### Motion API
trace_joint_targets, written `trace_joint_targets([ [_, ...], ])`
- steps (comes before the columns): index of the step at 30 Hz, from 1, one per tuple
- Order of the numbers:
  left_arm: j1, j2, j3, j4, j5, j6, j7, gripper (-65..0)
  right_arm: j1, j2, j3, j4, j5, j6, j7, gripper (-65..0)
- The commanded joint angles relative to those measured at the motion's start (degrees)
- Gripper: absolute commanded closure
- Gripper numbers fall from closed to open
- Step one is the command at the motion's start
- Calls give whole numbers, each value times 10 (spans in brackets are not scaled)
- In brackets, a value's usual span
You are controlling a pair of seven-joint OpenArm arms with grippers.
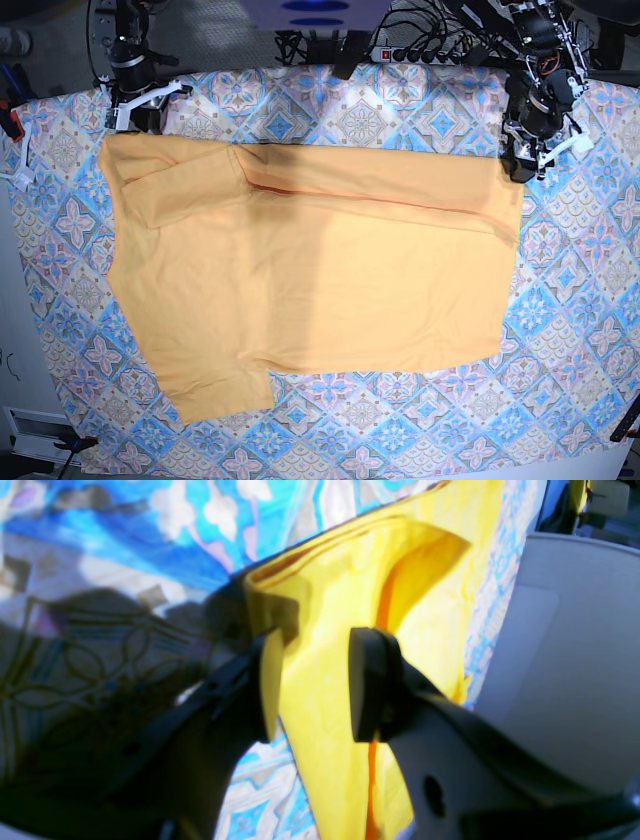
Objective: Fold the T-shirt properly
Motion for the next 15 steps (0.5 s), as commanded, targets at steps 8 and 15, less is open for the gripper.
trace_joint_targets([
  [8,-1,-6,-2,-34,-5,-4,0,-225,-2,7,3,7,1,3,13,-148],
  [15,-19,-7,-2,-42,-4,-4,-2,-225,-2,7,3,7,1,3,13,-148],
])
